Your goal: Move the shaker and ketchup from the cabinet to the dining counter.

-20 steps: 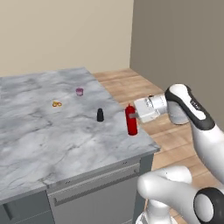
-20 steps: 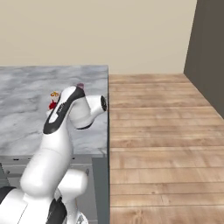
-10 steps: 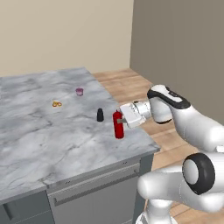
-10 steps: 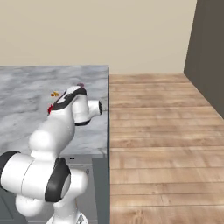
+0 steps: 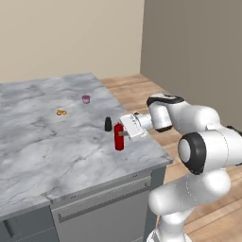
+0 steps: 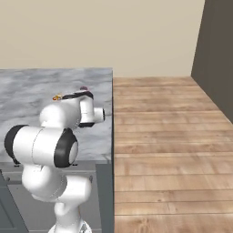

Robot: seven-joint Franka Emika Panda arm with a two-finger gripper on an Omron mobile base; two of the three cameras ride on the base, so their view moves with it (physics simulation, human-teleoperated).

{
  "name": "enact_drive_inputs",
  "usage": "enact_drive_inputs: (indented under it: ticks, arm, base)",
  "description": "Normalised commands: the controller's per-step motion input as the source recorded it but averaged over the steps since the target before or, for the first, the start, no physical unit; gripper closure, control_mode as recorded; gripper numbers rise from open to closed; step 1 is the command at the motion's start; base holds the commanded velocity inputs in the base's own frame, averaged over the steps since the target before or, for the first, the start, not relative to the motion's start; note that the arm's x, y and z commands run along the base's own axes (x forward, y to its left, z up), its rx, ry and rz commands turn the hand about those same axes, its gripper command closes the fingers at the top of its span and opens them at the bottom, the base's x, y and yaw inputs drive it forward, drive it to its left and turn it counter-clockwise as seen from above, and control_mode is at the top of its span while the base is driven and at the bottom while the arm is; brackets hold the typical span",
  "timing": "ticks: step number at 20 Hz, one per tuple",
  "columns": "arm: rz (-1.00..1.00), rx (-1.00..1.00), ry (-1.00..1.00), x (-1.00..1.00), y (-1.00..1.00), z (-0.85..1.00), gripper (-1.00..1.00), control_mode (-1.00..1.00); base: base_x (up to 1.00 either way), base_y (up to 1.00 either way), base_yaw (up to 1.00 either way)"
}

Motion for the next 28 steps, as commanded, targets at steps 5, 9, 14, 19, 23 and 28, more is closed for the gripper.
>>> enact_drive_inputs:
  ticks: [5, 9, 14, 19, 23, 28]
  arm:
    - [0.09, 0.03, -0.04, 0.30, 0.04, -0.33, 1.00, -1.00]
    - [0.07, 0.00, 0.00, 0.26, 0.06, -0.38, 1.00, -1.00]
    - [0.06, 0.00, 0.00, 0.25, 0.15, -0.32, 1.00, -1.00]
    - [0.05, 0.00, 0.00, 0.29, 0.20, -0.37, 1.00, -1.00]
    - [0.05, 0.00, -0.02, 0.26, 0.19, -0.38, 1.00, -1.00]
    - [0.04, 0.00, -0.03, 0.32, 0.21, -0.35, 1.00, -1.00]
  base:
    - [0.00, 0.00, 0.00]
    - [0.00, 0.00, 0.00]
    - [0.00, 0.00, 0.00]
    - [0.00, 0.00, 0.00]
    - [0.00, 0.00, 0.00]
    - [0.00, 0.00, 0.00]
